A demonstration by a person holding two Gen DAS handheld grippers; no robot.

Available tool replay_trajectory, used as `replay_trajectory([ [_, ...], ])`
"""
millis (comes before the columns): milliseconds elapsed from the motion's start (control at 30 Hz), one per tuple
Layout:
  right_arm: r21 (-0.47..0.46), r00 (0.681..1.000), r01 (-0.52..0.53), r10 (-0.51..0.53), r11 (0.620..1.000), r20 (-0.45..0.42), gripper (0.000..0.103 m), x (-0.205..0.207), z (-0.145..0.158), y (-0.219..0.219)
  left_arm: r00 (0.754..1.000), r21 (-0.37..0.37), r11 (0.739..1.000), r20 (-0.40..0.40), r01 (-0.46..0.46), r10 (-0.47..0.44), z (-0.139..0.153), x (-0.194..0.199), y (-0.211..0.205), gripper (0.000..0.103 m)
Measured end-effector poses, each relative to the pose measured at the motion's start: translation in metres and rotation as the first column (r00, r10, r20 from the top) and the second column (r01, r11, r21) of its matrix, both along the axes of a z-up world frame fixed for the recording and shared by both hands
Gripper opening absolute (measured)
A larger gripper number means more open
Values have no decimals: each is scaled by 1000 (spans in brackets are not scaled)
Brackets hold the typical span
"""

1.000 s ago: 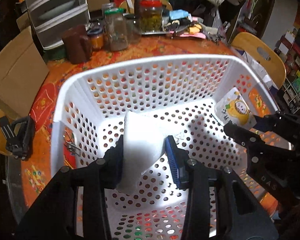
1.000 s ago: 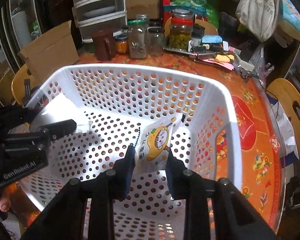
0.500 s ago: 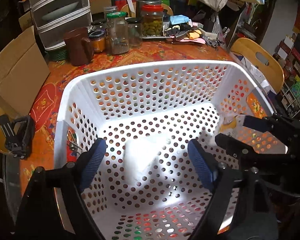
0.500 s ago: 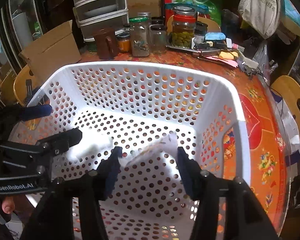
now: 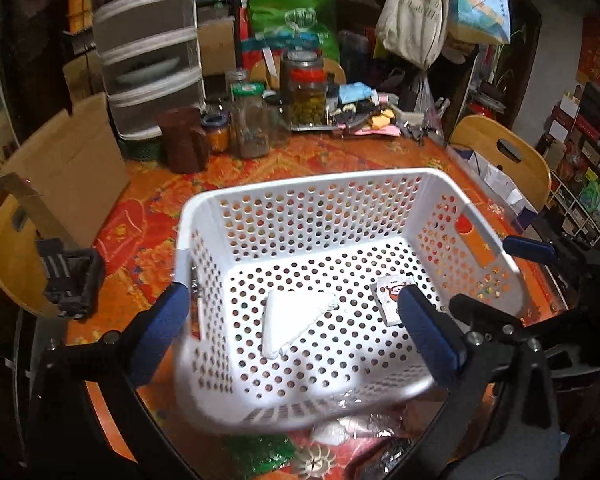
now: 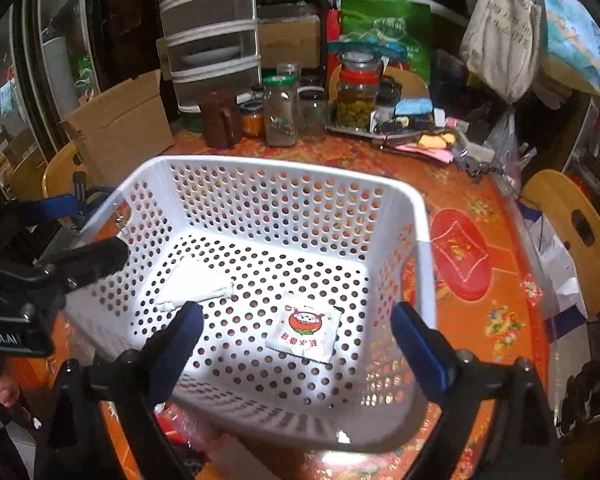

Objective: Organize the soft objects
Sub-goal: 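Grasp the white ribbed ball with the left tool while the right tool grasps the pink rolled towel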

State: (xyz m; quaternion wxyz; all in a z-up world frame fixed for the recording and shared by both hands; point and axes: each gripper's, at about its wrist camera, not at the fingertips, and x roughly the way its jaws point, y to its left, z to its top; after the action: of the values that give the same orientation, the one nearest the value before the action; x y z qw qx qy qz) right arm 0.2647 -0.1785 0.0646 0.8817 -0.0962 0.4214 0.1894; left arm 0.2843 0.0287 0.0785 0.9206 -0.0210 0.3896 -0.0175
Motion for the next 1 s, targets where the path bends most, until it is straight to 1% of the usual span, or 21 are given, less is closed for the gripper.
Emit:
replay_trajectory([
  [267,34,996,-19,16,999,83,98,-43,26,-13,997,-5,1000,83,1,0,30,-68,5,103],
  [367,56,991,-44,37,997,126,101,-67,35,-18,994,-10,1000,110,-1,2,35,-97,9,103],
  [500,79,987,-49,36,996,158,101,-96,44,-31,991,-17,1000,134,-2,5,36,-135,14,103],
  [633,93,982,-38,20,995,189,101,-124,45,-44,988,-58,998,154,-5,14,29,-171,24,103],
  [733,130,984,-22,-1,991,178,101,-144,39,-56,987,-78,997,161,-16,28,17,-195,31,103],
  [800,145,987,-31,7,989,162,101,-156,31,-59,988,-85,996,153,-16,29,8,-206,33,103],
  [900,127,986,-29,7,992,165,101,-169,15,-60,989,-84,996,142,-20,31,-10,-216,31,103],
  [1000,111,989,-26,10,993,150,101,-175,-8,-60,993,-84,996,117,-3,12,-34,-213,24,103],
])
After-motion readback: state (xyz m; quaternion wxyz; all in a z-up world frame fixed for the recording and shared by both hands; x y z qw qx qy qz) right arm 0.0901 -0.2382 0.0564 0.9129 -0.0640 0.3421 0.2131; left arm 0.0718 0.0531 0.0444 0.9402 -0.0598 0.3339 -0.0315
